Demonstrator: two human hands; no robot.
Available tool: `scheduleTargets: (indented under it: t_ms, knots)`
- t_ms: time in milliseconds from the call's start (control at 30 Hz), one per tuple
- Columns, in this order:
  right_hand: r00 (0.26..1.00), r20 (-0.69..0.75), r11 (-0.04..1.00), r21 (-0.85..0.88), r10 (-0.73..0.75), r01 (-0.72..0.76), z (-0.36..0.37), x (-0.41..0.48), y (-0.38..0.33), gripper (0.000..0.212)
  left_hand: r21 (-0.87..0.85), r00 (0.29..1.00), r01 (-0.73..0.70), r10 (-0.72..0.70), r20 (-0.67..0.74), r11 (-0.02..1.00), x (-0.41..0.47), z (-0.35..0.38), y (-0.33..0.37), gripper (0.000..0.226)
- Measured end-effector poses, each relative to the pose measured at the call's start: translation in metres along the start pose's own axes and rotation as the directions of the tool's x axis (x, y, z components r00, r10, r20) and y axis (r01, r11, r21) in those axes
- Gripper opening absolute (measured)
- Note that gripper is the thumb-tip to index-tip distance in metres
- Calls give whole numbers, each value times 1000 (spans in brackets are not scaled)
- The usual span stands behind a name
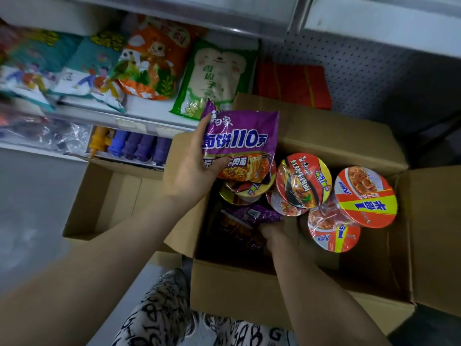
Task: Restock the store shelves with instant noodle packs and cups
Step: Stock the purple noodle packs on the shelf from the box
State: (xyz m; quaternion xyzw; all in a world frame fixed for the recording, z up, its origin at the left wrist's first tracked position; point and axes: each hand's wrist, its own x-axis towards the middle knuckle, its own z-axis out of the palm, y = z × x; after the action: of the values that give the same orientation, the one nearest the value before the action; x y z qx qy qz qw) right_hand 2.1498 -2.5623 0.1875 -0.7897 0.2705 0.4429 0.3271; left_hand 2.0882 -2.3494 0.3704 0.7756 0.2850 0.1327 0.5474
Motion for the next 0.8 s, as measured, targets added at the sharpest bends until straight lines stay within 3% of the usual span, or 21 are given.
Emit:
scheduleTargets:
  t_ms: [233,333,500,633,700,800]
  knots:
    - [998,35,998,9,-58,58,-10,-6,-3,17,-19,1000,-7,7,1,1000,0,3,1,82]
    - [993,7,984,-137,-114,114,-13,-7,2,17,-37,1000,19,-19,-5,999,-1,2,0,82]
    - [977,33,971,-114,-209,211,-31,-58,-5,18,-97,994,112,-110,24,989,-9,3,5,85]
    - [942,-90,906,-317,-322,280,-47,-100,-8,30,-100,990,136,-132,51,986,-24,0,19,84]
    - [903,-148,848,-432,-403,308,-53,-122,-9,43,-97,989,145,-141,43,985,-29,-3,28,85]
    - [828,-182,765,-523,-531,376,-63,-151,-11,42,-44,993,120,-120,1,992,-35,-11,42,84]
